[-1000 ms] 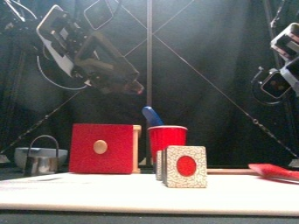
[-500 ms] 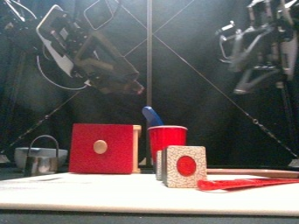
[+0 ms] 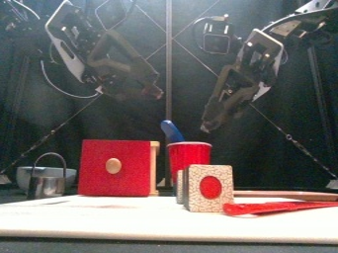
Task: Place sushi on board then cut the sushi with the knife then place the pieces on the plate
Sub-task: Place the 4 sushi pieces on the plate
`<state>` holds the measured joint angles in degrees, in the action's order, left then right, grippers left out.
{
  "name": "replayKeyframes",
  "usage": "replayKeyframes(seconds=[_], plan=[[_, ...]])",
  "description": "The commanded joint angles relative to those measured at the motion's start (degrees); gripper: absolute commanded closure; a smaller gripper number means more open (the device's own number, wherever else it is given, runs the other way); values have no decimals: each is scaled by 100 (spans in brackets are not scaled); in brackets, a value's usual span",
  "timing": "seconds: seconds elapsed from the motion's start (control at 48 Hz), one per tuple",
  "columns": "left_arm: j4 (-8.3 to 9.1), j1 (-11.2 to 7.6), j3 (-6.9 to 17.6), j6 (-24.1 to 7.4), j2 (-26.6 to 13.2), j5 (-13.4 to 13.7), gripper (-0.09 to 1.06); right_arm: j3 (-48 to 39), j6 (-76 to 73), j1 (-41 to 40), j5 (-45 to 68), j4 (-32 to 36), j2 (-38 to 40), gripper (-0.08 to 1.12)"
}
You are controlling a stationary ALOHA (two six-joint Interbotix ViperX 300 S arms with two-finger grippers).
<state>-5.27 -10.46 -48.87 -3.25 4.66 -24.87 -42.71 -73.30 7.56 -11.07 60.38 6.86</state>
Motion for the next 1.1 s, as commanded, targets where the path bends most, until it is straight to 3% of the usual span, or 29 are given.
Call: replayKeyframes(seconds=[0.021,0.375,0.5,0.625,0.812,1.104], plan=[[-26,35,44,-9,97,-35,17,114,9,-88,-9,79,-105,23],[-132,79,-105,0,193,-53,17,202,9,-255,334,114,-633,23],[-343,141,-246,0,404,-79,17,264,9,-343,431,132,-765,23],[-492,167,-431,-9,606,-264,17,325,18,-422,545,149,-870,23],[-519,167,-712,-9,861,-756,17,413,9,-501,826,132,-1090,23],[-598,167,-809,-9,896,-853,17,475,9,-501,879,105,-1310,24]])
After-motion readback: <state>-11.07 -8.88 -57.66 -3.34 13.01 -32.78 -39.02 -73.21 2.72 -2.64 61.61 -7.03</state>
